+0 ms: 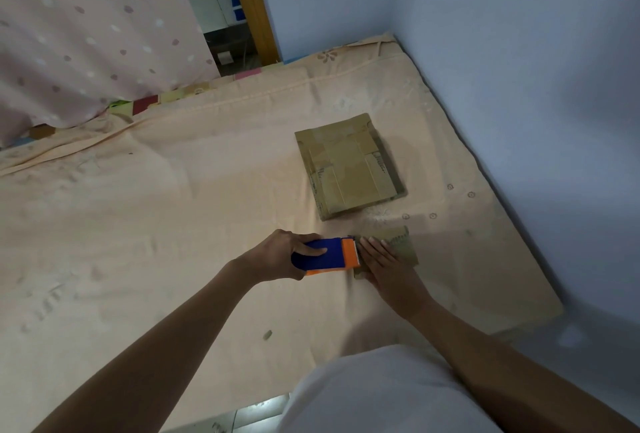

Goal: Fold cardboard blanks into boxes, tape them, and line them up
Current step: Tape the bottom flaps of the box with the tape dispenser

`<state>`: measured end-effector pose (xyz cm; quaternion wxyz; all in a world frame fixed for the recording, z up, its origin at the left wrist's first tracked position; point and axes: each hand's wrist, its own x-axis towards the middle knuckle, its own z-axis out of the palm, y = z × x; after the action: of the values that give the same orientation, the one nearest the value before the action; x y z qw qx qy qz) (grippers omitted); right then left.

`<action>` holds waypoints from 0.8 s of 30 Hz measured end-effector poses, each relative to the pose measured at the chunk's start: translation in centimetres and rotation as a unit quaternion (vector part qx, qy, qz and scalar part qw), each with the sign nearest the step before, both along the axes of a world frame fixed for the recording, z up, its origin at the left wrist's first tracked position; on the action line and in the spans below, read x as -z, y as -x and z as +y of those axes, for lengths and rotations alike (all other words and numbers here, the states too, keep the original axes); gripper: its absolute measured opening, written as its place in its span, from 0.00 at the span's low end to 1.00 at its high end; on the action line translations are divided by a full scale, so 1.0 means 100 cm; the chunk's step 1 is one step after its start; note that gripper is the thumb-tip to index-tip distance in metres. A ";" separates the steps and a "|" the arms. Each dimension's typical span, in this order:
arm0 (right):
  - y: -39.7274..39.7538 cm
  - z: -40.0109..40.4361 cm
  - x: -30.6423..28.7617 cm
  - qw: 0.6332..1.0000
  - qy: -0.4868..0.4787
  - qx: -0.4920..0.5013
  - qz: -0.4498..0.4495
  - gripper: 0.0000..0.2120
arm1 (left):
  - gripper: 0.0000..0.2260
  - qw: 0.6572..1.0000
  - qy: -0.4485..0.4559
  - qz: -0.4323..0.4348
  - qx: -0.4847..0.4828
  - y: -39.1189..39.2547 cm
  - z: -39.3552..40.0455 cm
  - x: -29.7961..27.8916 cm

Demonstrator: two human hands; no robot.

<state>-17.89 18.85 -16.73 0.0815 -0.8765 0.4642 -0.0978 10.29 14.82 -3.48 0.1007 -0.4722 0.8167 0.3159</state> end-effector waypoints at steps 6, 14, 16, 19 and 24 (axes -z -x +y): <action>0.001 0.001 0.000 1.000 -0.019 0.008 -0.018 0.26 | 0.27 1.000 -0.004 0.003 0.005 -0.004 0.000 0.001; 0.001 0.000 0.001 1.000 -0.007 0.004 -0.021 0.26 | 0.28 1.000 -0.011 0.010 -0.001 -0.006 -0.001 -0.002; 0.001 0.000 0.001 1.000 -0.004 0.004 -0.022 0.26 | 0.27 1.000 -0.013 0.014 -0.004 -0.007 -0.002 -0.002; 0.001 0.000 0.002 1.000 0.005 0.001 -0.025 0.26 | 0.27 1.000 -0.014 0.017 -0.006 -0.007 -0.004 -0.003; 0.001 0.000 0.001 1.000 0.011 0.000 -0.020 0.25 | 0.28 1.000 -0.020 0.018 -0.007 -0.008 -0.004 -0.004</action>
<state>-18.02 18.81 -16.87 0.0812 -0.8754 0.4612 -0.1201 11.12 14.37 -3.07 0.0927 -0.4700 0.8087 0.3414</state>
